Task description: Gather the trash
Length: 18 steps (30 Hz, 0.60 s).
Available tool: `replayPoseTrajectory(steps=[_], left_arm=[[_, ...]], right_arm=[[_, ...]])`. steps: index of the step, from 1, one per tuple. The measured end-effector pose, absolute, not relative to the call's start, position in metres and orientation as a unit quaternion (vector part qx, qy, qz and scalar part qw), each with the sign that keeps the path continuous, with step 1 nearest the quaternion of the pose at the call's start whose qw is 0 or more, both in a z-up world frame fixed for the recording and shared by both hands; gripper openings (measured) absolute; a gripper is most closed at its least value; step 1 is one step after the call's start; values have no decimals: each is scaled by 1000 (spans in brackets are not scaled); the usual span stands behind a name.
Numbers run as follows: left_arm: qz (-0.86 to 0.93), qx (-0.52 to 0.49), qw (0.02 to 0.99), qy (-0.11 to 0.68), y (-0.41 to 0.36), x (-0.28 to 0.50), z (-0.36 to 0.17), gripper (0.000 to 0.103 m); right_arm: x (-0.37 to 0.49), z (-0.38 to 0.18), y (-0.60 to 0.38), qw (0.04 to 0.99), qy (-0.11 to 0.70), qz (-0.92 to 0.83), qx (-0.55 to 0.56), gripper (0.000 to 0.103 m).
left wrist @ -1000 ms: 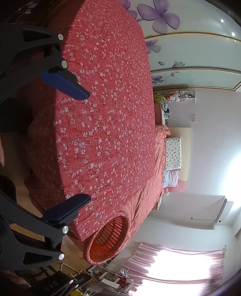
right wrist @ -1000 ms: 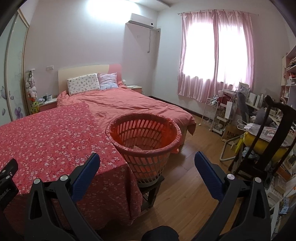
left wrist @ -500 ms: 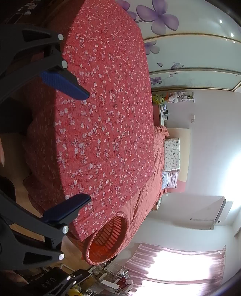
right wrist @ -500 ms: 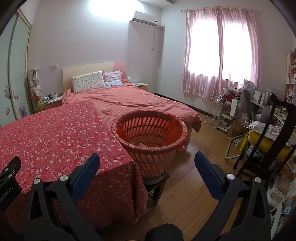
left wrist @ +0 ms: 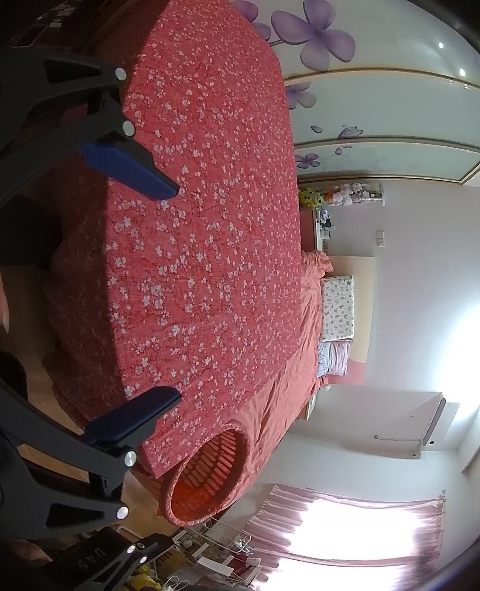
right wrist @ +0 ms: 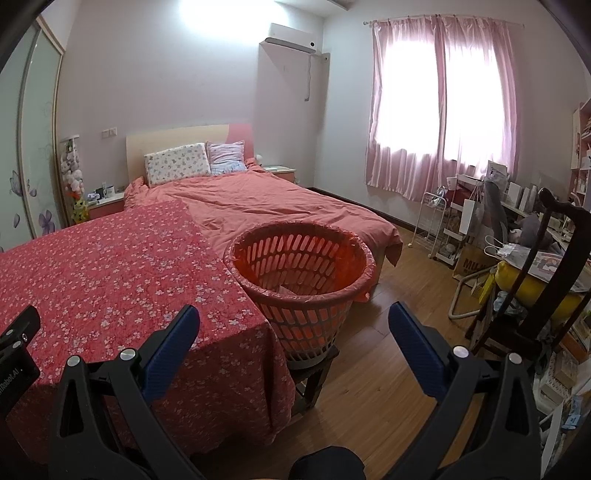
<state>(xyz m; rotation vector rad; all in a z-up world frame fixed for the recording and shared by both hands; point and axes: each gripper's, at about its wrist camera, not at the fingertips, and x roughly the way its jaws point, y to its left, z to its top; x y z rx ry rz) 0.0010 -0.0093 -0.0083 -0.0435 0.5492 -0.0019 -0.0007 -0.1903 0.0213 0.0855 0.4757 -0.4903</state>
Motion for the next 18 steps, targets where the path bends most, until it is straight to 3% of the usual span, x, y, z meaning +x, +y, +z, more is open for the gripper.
replayPoseTrajectory(steps=[18], left_arm=[[-4, -18, 965, 263, -14, -4, -3, 99]], right_arm=[[-3, 24, -191, 942, 231, -242, 43, 101]])
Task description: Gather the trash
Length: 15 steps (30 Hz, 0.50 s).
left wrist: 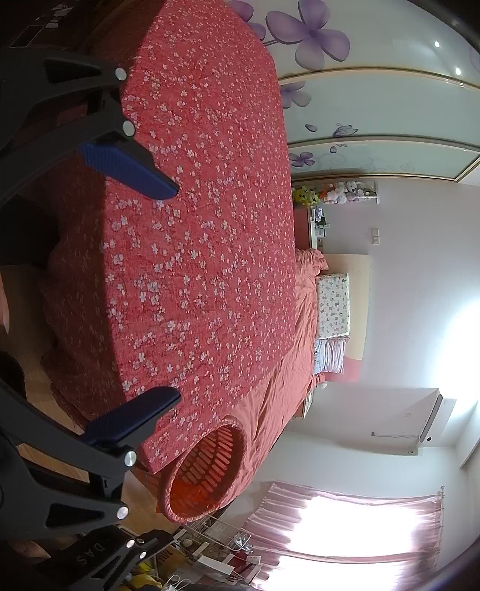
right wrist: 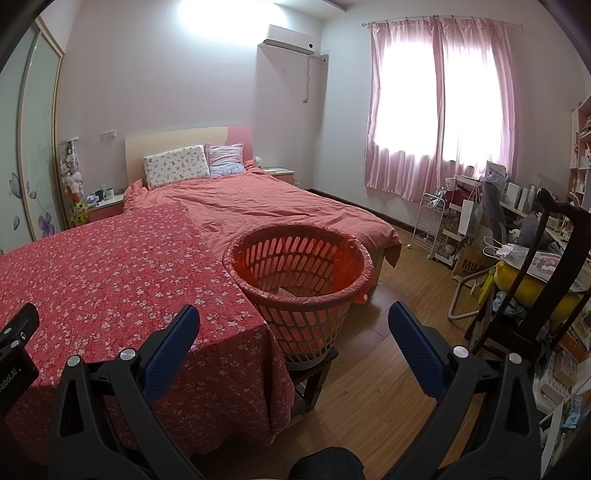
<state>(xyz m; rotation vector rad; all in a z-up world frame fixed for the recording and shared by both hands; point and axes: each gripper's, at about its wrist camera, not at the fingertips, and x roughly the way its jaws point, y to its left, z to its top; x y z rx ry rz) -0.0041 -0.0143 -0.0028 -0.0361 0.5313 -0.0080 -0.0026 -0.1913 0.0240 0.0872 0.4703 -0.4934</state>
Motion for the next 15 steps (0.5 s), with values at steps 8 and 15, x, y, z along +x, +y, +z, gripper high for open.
replayPoseTrajectory(steps=[8, 15], left_arm=[[-6, -17, 965, 262, -16, -5, -2, 99], [-11, -13, 965, 261, -17, -6, -2, 99]], right_arm=[[-3, 24, -192, 942, 230, -242, 43, 101], [-4, 23, -191, 941, 231, -243, 44, 101]])
